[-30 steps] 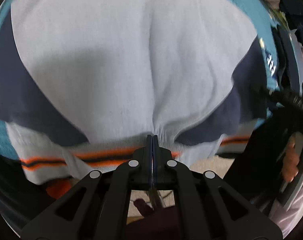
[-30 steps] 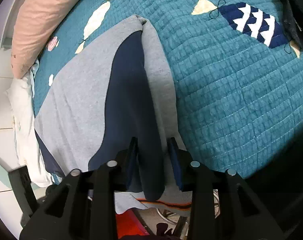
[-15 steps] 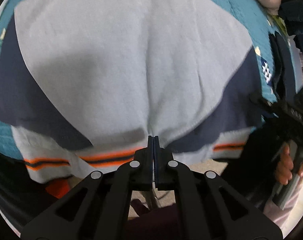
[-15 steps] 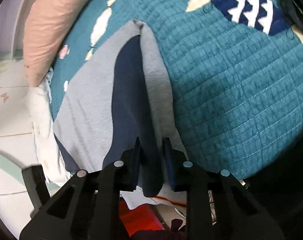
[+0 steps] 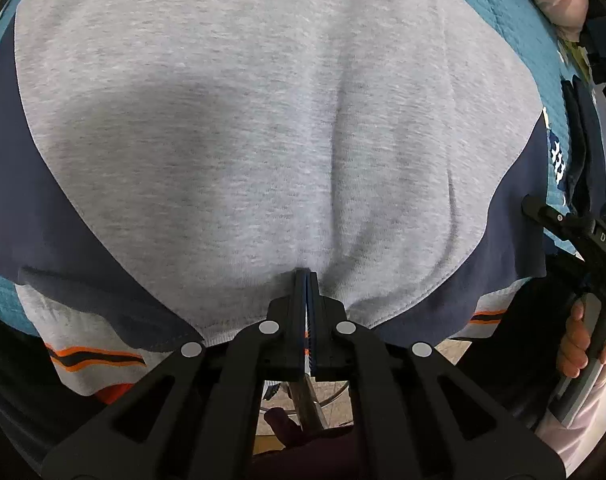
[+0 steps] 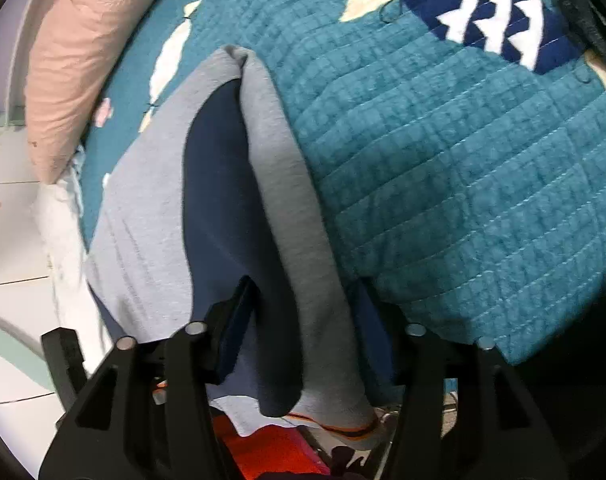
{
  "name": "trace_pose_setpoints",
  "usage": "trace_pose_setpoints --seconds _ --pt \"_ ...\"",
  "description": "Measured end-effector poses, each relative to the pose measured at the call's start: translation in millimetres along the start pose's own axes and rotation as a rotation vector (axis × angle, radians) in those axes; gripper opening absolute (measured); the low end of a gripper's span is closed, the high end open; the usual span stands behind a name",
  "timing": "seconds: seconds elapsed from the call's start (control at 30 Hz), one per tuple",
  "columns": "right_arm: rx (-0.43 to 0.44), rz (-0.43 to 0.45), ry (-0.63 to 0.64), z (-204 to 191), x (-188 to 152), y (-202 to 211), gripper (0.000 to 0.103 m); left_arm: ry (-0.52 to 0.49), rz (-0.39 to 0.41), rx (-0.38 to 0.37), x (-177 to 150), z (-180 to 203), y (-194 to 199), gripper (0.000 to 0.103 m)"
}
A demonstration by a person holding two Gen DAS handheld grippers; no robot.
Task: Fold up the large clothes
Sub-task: 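Grasp the jacket side edge with the right tool while the left tool pins the jacket, then fold the grasped side edge over the jacket and open the right tool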
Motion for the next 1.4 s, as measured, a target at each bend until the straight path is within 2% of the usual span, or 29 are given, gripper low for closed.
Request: trace_pose_setpoints --seconds 0.03,0.07,0.3,0.47,0.7,0.77,0.9,1.0,1.1,1.2,1.3,1.4 --pt "0.098 -0.020 -0.025 -4 -2 1 0.018 0.000 0.001 0.002 -2 -3 -1 0.003" --pt "0.113 -0.020 -0.031 -6 -3 2 0.017 -0.002 0.003 0.003 -5 -5 0 0.003" --pt "0.056 0.004 0.025 -20 -7 13 0.016 -0.018 0.010 0.011 -8 -2 1 0.003" --pt "0.056 0.037 0.101 -65 -11 32 0.015 -0.020 0.011 0.006 -9 0 0 0.003" --pt "0.088 0.034 0.243 -132 -28 57 0.015 -0.036 0.031 0.002 -8 2 9 0.003" --pt "0.082 0.037 0.283 -151 -35 63 0.015 -0.043 0.053 -0.021 -8 5 20 0.004" --pt "0.095 0.030 0.357 -191 -51 68 0.015 -0.064 0.146 -0.008 -2 -1 53 0.004" --pt "0.128 -0.004 0.432 -225 -67 66 0.015 -0.041 0.207 -0.009 2 -16 78 0.004" --pt "0.150 -0.041 0.499 -258 -86 57 0.014 -0.005 0.260 0.020 4 -41 99 0.004" --pt "0.143 -0.076 0.557 -289 -102 37 0.013 0.047 0.302 0.053 1 -72 120 0.009" --pt "0.164 -0.137 0.623 -321 -124 15 0.008 0.102 0.329 0.069 -8 -106 137 0.009" --pt "0.133 -0.188 0.686 -345 -146 -14 0.007 0.160 0.342 0.079 -16 -133 153 0.009"
Point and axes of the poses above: each gripper's, at about its wrist camera, not at the fingertips, and y roughly against the way its jaws point, z to its right, x to its top, the point moved 4 cm from there along -y, roughly the way its jaws point, and after that the axes turned 12 degrees about z, right-handed, at the moved point
